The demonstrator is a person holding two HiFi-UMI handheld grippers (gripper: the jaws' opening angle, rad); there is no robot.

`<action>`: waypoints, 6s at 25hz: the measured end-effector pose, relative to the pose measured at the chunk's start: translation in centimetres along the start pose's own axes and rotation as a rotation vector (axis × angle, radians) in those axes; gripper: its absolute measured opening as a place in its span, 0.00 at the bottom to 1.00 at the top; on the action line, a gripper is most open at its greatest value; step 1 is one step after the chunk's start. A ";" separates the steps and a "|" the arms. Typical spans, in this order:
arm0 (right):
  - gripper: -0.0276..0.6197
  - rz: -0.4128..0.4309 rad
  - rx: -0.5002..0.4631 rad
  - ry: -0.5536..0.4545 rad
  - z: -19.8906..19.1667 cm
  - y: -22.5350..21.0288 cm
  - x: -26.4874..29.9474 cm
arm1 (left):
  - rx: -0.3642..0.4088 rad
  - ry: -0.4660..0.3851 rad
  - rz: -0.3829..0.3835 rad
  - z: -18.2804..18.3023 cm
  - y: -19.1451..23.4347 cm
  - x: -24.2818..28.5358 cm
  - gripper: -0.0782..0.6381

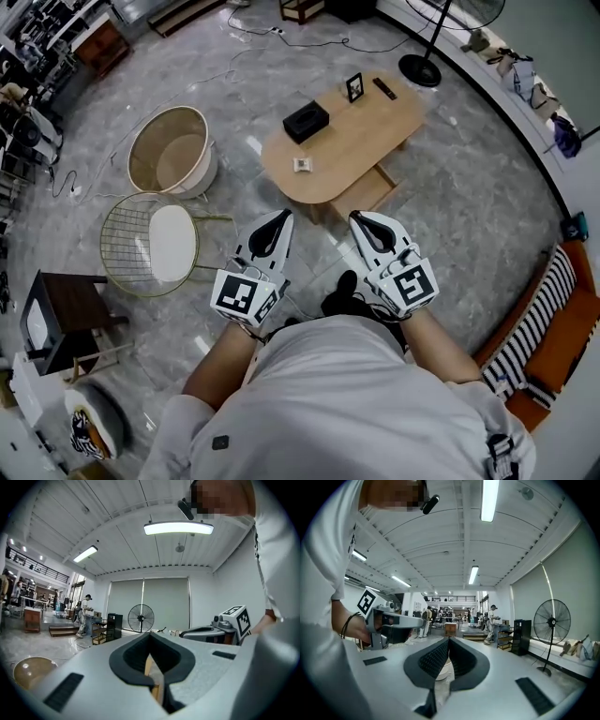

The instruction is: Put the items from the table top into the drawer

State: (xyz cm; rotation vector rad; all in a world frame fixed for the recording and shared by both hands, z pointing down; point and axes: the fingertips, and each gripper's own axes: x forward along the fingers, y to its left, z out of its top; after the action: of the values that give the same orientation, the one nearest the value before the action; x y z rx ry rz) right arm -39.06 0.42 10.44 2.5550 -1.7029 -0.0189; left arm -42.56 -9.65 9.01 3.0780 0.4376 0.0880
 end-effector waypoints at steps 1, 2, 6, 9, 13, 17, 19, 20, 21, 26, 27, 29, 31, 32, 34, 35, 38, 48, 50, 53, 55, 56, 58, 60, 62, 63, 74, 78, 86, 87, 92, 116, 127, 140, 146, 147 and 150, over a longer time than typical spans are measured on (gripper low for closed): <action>0.08 0.003 0.000 0.004 -0.1 -1.3 -0.1 | -0.002 0.002 0.000 0.0 -0.1 1.3 0.12; 0.08 0.007 0.002 0.009 -0.3 -2.6 -0.2 | -0.006 0.005 0.003 0.0 -0.2 2.6 0.12; 0.08 0.039 -0.002 0.023 -0.7 -6.5 -0.7 | -0.014 0.012 0.015 0.1 -1.0 6.8 0.12; 0.08 0.062 -0.015 0.017 -0.4 -8.3 -0.9 | -0.005 0.011 0.019 0.4 -1.8 8.7 0.12; 0.08 0.070 -0.022 -0.002 0.0 -9.4 -0.7 | 0.012 -0.002 0.023 1.1 -2.0 10.0 0.12; 0.08 0.083 -0.029 -0.001 -0.1 -10.1 0.2 | 0.012 -0.017 0.039 1.3 -1.2 10.7 0.12; 0.08 0.096 -0.031 -0.005 -0.1 -10.3 0.8 | 0.013 -0.022 0.044 1.2 -0.7 11.2 0.12; 0.08 0.101 -0.031 -0.007 -0.1 -10.5 1.2 | 0.012 -0.023 0.045 1.1 -0.3 11.4 0.12; 0.08 0.103 -0.032 -0.008 0.0 -10.6 1.5 | 0.012 -0.024 0.046 1.0 0.0 11.8 0.12; 0.08 0.111 -0.045 0.013 -0.7 -11.9 3.9 | 0.001 -0.032 0.044 0.6 2.5 13.6 0.12; 0.08 0.116 -0.045 0.020 -0.9 -12.0 4.6 | -0.001 -0.031 0.044 0.6 3.1 13.9 0.12; 0.08 0.128 -0.045 0.031 -1.3 -12.4 6.0 | -0.005 -0.025 0.046 0.4 4.6 14.7 0.12; 0.08 0.140 -0.043 0.050 -2.0 -12.9 7.6 | -0.014 -0.013 0.049 -0.1 6.1 15.5 0.12; 0.08 0.145 -0.042 0.061 -2.4 -13.1 8.4 | -0.018 -0.007 0.050 -0.3 6.8 16.0 0.12; 0.08 0.156 -0.045 0.078 -3.1 -13.7 10.1 | -0.025 0.008 0.050 -0.9 8.3 16.9 0.12; 0.08 0.159 -0.049 0.084 -3.3 -14.1 11.0 | -0.028 0.016 0.050 -1.2 9.0 17.3 0.12; 0.09 0.167 -0.029 0.139 -4.7 -14.9 13.6 | -0.036 0.045 0.047 -2.4 11.3 18.7 0.12; 0.14 0.219 0.041 0.314 -13.0 -18.3 24.1 | -0.060 0.163 0.009 -9.1 20.7 24.3 0.12; 0.17 0.256 0.014 0.324 -15.1 -18.8 26.3 | -0.075 0.193 0.006 -11.1 22.5 25.3 0.12; 0.21 0.321 -0.027 0.331 -18.6 -19.2 29.3 | -0.099 0.248 -0.002 -14.5 24.7 26.4 0.12; 0.25 0.353 -0.023 0.371 -21.5 -19.2 30.8 | -0.116 0.282 -0.006 -16.9 26.0 27.0 0.12; 0.27 0.369 -0.025 0.391 -23.1 -19.2 31.5 | -0.124 0.297 -0.007 -18.2 26.6 27.3 0.12; 0.30 0.404 -0.035 0.434 -26.4 -19.1 32.8 | -0.136 0.329 -0.010 -20.6 27.8 27.8 0.12; 0.32 0.442 -0.041 0.474 -29.8 -18.7 34.1 | -0.149 0.361 -0.017 -23.0 28.8 28.2 0.12; 0.35 0.472 -0.044 0.512 -33.2 -18.4 35.3 | -0.178 0.411 -0.018 -25.8 29.7 28.4 0.12; 0.36 0.482 -0.049 0.532 -34.9 -18.3 35.8 | -0.187 0.426 -0.022 -27.2 30.2 28.6 0.12; 0.44 0.576 -0.118 0.763 -51.8 -18.0 37.7 | -0.198 0.492 -0.041 -40.3 33.1 30.9 0.12; 0.47 0.619 -0.148 0.828 -59.7 -16.5 39.6 | -0.207 0.534 -0.062 -48.1 35.1 30.6 0.12; 0.51 0.685 -0.222 0.931 -66.8 -15.5 40.6 | -0.231 0.567 -0.060 -52.3 35.7 31.3 0.12; 0.51 0.680 -0.227 0.940 -67.4 -15.5 40.8 | -0.233 0.566 -0.059 -52.5 35.8 31.4 0.12; 0.52 0.689 -0.257 1.003 -70.3 -15.1 41.2 | -0.247 0.566 -0.053 -53.6 36.6 31.7 0.12; 0.36 0.538 -0.215 0.974 -68.7 -18.1 37.4 | -0.235 0.589 -0.119 -53.8 31.8 33.6 0.12; 0.36 0.249 -0.032 1.015 -69.0 -24.1 26.5 | -0.165 0.616 -0.320 -54.3 22.3 38.9 0.12; 0.36 -0.030 0.169 1.016 -70.9 -27.9 10.9 | -0.084 0.658 -0.549 -54.6 7.5 43.8 0.12; 0.36 -0.067 0.209 0.994 -72.0 -28.3 9.3 | -0.077 0.675 -0.596 -55.4 4.5 44.5 0.12; 0.36 -0.073 0.213 0.990 -72.0 -28.3 9.2 | -0.074 0.676 -0.603 -55.5 4.3 44.5 0.12; 0.37 -0.083 0.227 0.982 -72.2 -28.2 9.0 | -0.066 0.685 -0.615 -55.8 4.1 44.5 0.12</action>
State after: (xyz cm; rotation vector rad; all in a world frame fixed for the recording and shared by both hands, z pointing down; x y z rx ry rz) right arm -6.04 6.65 80.91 2.1132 -1.2171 1.2415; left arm -2.09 0.16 67.16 2.6094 1.3260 1.1004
